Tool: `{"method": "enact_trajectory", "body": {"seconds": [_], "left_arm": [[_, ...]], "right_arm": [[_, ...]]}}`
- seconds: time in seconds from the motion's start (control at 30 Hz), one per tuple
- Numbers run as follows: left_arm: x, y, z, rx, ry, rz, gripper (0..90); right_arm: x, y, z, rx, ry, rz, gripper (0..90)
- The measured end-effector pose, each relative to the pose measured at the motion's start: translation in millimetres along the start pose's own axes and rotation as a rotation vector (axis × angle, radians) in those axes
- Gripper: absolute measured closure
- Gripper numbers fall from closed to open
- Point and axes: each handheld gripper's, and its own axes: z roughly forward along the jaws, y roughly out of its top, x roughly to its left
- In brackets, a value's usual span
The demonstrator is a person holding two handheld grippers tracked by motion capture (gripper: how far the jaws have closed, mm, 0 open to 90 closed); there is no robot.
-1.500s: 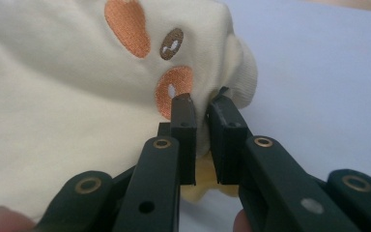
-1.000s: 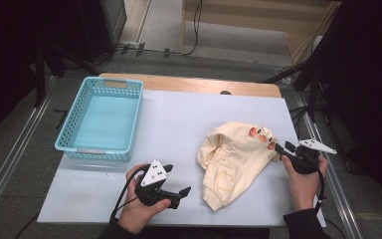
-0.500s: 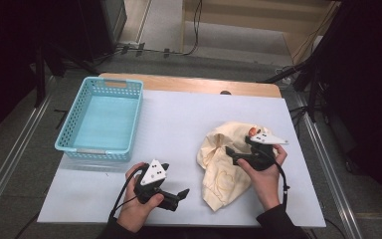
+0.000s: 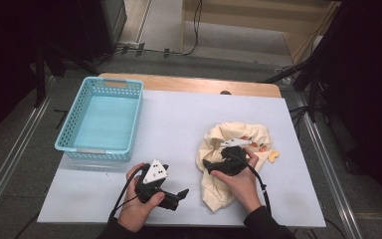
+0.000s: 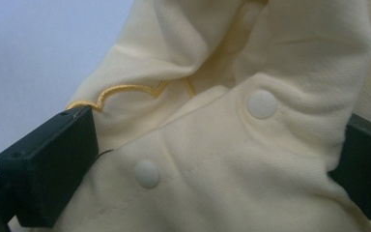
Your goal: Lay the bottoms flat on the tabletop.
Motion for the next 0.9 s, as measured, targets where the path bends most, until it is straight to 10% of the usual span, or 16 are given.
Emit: {"method": "enact_trajectory", "body": {"seconds": [0.27,0.4,0.6,0.9], "left_arm": [[1.4,0.3,-0.2,0.006,0.018,-0.004,0.0],[2.2,0.1,-0.9,0.001,0.019,-0.006,0.2],[4.5,0.6,-3.2,-0.002,0.028,-0.007,0.2],[9.8,1.2,-9.1,-0.019,0.053,-0.025,1.4]], "right_arm": [[10.3,-2.1,2.2,0.013,-0.058,-0.067,9.7],[7.2,-4.9,-4.3,-0.035,-0.044,-0.08,46.1],[11.8,-8.3,-9.0,-0.09,-0.052,-0.163,65.7],[45.1,-12.7,-21.7,-0.135,0.103,-0.333,67.4]]}}
